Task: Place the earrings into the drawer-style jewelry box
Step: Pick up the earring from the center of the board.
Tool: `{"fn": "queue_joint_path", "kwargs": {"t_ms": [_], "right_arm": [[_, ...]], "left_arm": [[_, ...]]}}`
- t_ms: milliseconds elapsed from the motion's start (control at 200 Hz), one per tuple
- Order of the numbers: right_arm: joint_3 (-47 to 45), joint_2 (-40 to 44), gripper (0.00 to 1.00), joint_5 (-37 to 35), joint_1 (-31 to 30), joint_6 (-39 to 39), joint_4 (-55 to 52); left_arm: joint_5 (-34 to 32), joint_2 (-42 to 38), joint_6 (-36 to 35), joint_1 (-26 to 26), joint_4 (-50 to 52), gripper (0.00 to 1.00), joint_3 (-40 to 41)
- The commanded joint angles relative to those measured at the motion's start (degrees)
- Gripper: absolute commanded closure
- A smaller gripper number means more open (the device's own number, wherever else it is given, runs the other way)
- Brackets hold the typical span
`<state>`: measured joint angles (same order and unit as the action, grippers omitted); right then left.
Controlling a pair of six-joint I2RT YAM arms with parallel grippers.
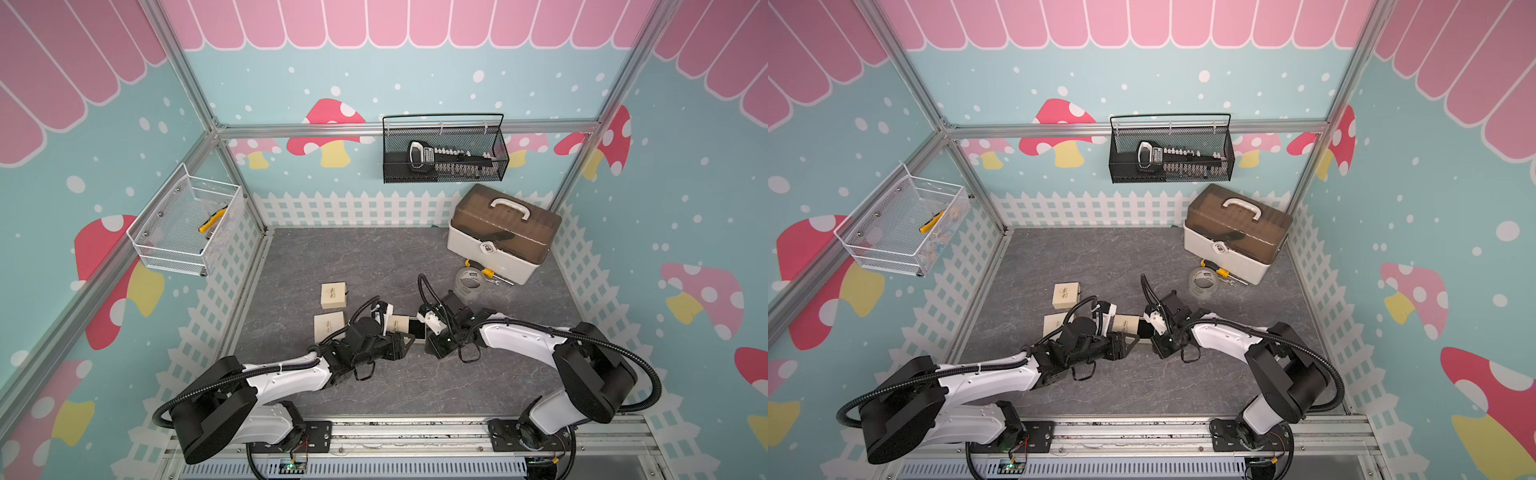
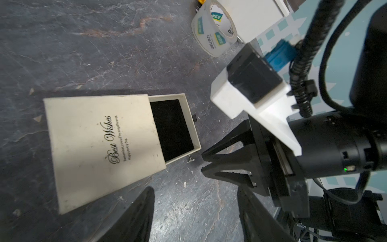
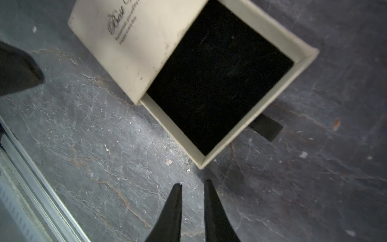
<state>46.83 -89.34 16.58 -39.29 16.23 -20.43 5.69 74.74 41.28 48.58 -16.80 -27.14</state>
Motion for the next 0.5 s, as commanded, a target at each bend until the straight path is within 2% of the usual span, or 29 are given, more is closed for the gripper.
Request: {"fn": "queue_joint_path", "kwargs": {"t_ms": [0,260,490], "right_arm": [[2.03,-1.55,0.78,0.19,0.53,-2.31,0.61],[2.48,-3.18,0.77,-1.37,0.58,-2.00,0.93],[2.81,-4.59,0.78,0.12,0.69,-1.81,1.55]], "left_arm": [[-2.27,-1.13,0.51,0.20,-0.07,0.36,-0.01],[-2.26,-1.34,0.04,0.20,1.27,0.36,-0.54],[-2.18,-1.22,-0.02,0.20,1.52,0.36,-0.62]]}}
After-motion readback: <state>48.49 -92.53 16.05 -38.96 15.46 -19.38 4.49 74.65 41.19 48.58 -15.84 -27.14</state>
